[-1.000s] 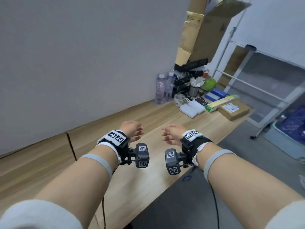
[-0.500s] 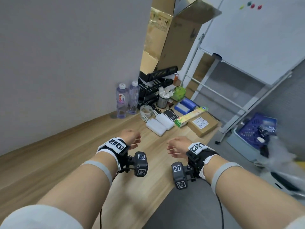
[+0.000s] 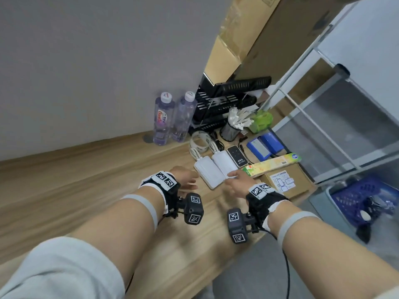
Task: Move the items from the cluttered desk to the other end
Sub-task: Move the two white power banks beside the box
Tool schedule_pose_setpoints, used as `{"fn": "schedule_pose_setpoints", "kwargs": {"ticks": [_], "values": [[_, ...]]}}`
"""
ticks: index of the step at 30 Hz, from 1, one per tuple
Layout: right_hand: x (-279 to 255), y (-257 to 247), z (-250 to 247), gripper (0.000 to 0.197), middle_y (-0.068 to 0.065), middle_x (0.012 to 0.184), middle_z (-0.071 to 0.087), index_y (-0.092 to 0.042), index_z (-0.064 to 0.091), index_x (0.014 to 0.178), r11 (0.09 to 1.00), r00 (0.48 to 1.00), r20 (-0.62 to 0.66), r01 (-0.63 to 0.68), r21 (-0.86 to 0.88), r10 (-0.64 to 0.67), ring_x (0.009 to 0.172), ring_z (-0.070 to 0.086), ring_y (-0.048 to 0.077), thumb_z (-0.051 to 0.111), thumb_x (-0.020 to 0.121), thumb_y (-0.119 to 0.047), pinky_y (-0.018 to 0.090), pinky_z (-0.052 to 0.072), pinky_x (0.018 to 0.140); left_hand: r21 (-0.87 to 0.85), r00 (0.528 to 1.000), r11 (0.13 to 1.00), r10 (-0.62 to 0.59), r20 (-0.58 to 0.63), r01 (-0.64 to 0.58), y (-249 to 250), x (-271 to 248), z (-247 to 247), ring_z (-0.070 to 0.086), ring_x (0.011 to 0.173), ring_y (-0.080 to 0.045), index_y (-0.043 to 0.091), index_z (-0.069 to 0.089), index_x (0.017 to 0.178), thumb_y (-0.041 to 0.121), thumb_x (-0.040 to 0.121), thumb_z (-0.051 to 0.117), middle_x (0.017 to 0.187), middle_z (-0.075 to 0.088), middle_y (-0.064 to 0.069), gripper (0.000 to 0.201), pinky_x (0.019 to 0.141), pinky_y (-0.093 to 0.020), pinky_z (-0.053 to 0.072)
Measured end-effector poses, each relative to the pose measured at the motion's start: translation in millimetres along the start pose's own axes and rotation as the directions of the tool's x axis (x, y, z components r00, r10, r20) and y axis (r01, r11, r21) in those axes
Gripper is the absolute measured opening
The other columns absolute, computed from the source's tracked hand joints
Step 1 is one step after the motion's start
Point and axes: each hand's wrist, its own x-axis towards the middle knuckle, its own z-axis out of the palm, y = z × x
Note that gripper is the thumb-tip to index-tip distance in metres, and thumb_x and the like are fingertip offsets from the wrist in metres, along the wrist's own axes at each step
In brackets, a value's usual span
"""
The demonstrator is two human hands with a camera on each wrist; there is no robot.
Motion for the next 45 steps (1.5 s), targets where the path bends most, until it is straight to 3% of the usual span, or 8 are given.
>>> {"fn": "schedule_pose_setpoints", "kwargs": {"ticks": [6, 10, 15, 23, 27, 32, 40, 45], "values": [[84.9, -6.9, -14.9, 0.060, 0.018, 0.136, 0.045, -0.007, 0.039, 0.136, 0.921, 0.991, -0.084, 0.064, -0.384, -0.103, 0.123, 0.050, 0.036, 0.063, 0.085, -0.024, 0.036, 0.043, 0.094, -0.085, 0.993, 0.996, -0.041, -0.111, 0.032, 2.3, 36.8, 27.9, 0.069, 0.104, -0.033, 0.009, 0.054, 0.102, 0.020, 0.087, 0.073, 0.112, 0.062, -0.016, 0.026, 0.098, -0.057, 0.052], [132.6, -7.8, -17.4, 0.072, 0.020, 0.145, 0.039, -0.002, 0.032, 0.138, 0.852, 0.993, -0.020, 0.092, -0.516, -0.120, 0.135, 0.039, 0.036, 0.067, 0.082, -0.033, 0.042, 0.036, 0.108, 0.012, 0.964, 0.999, -0.033, -0.265, 0.037, 2.3, 53.8, 58.6, 0.068, 0.112, -0.027, 0.002, 0.046, 0.133, 0.030, 0.086, 0.075, 0.126, 0.063, -0.017, 0.062, 0.099, -0.049, 0.054], [157.3, 5.6, -16.1, 0.082, 0.018, 0.144, 0.038, -0.001, 0.030, 0.140, 0.790, 0.979, 0.067, 0.195, -0.581, -0.192, 0.135, 0.037, 0.035, 0.068, 0.081, -0.044, 0.046, 0.040, 0.103, -0.086, 0.935, 0.996, -0.013, -0.354, -0.019, 15.6, 69.6, 88.6, 0.066, 0.083, -0.023, 0.009, 0.061, 0.099, 0.016, 0.091, 0.070, 0.106, 0.066, -0.010, 0.015, 0.070, -0.034, 0.058], [174.1, 13.3, -13.0, 0.096, 0.019, 0.139, 0.041, -0.002, 0.035, 0.135, 0.736, 0.962, 0.203, 0.271, -0.621, -0.183, 0.131, 0.042, 0.036, 0.072, 0.069, -0.062, 0.042, 0.042, 0.103, -0.048, 0.870, 0.998, -0.057, -0.490, 0.038, -2.9, 79.1, 96.8, 0.072, 0.092, -0.032, 0.004, 0.071, 0.095, 0.030, 0.083, 0.077, 0.101, 0.075, -0.015, 0.029, 0.088, -0.046, 0.059], [173.0, 16.7, -9.7, 0.100, 0.019, 0.137, 0.043, -0.004, 0.038, 0.133, 0.778, 0.964, 0.226, 0.248, -0.577, -0.140, 0.123, 0.051, 0.036, 0.075, 0.064, -0.066, 0.042, 0.048, 0.099, 0.094, 0.844, 0.993, -0.006, -0.536, 0.068, -10.0, 76.0, 102.1, 0.061, 0.084, -0.023, 0.011, 0.061, 0.094, 0.041, 0.087, 0.071, 0.094, 0.065, -0.005, 0.032, 0.068, -0.030, 0.048], [160.2, 18.5, -6.0, 0.073, 0.016, 0.125, 0.058, -0.003, 0.036, 0.130, 0.878, 0.939, 0.309, 0.270, -0.394, -0.151, 0.110, 0.061, 0.035, 0.073, 0.081, -0.043, 0.033, 0.042, 0.074, 0.075, 0.820, 0.997, 0.034, -0.572, 0.010, -23.4, 65.9, 109.3, 0.062, 0.105, -0.028, 0.005, 0.048, 0.126, 0.034, 0.088, 0.071, 0.120, 0.062, -0.011, 0.053, 0.086, -0.038, 0.052], [127.3, 14.5, 26.5, 0.075, 0.017, 0.125, 0.058, -0.005, 0.036, 0.137, 0.963, 0.897, 0.394, 0.254, -0.092, -0.199, 0.107, 0.060, 0.036, 0.073, 0.081, -0.038, 0.040, 0.049, 0.091, -0.212, 0.783, 0.961, 0.005, -0.622, -0.175, -63.5, -1.8, 77.2, 0.065, 0.110, -0.034, 0.010, 0.046, 0.130, 0.029, 0.092, 0.068, 0.123, 0.064, -0.014, 0.048, 0.096, -0.050, 0.054], [62.7, 1.3, 75.0, 0.065, 0.017, 0.117, 0.064, -0.003, 0.049, 0.131, 0.960, 0.817, 0.522, 0.279, 0.018, -0.247, 0.094, 0.062, 0.029, 0.077, 0.080, -0.032, 0.033, 0.049, 0.080, -0.416, 0.716, 0.856, -0.080, -0.693, -0.307, -110.4, -57.8, 43.4, 0.063, 0.113, -0.040, 0.011, 0.051, 0.128, 0.044, 0.067, 0.075, 0.129, 0.062, -0.019, 0.073, 0.097, -0.059, 0.051]]}}
